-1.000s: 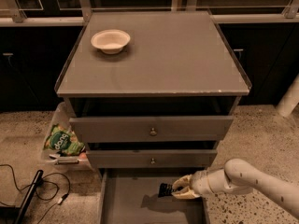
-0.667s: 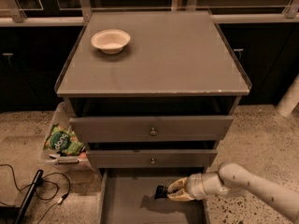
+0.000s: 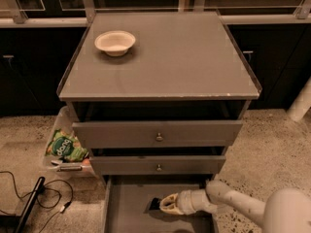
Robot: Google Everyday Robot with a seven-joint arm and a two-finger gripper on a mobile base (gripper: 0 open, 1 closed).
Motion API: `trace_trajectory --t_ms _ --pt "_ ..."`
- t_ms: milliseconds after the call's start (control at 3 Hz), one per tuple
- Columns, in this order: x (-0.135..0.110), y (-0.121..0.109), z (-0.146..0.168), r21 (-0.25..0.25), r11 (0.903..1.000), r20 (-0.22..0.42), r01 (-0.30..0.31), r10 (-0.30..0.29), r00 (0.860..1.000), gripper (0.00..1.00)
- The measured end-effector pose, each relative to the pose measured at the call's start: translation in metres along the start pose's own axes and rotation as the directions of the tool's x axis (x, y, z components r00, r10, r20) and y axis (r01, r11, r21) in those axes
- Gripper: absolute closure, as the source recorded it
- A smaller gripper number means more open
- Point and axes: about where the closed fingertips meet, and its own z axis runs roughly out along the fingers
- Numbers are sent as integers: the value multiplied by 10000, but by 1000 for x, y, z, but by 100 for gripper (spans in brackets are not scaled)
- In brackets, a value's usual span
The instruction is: Place rxbar chocolate into bottom drawer
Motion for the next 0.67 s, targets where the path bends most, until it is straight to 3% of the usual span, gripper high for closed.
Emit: trace_trajectory --t_ms 333,667 --pt "50 11 62 -372 9990 76 -244 247 9997 100" --pt "63 17 73 -339 9983 110 -468 472 9988 81"
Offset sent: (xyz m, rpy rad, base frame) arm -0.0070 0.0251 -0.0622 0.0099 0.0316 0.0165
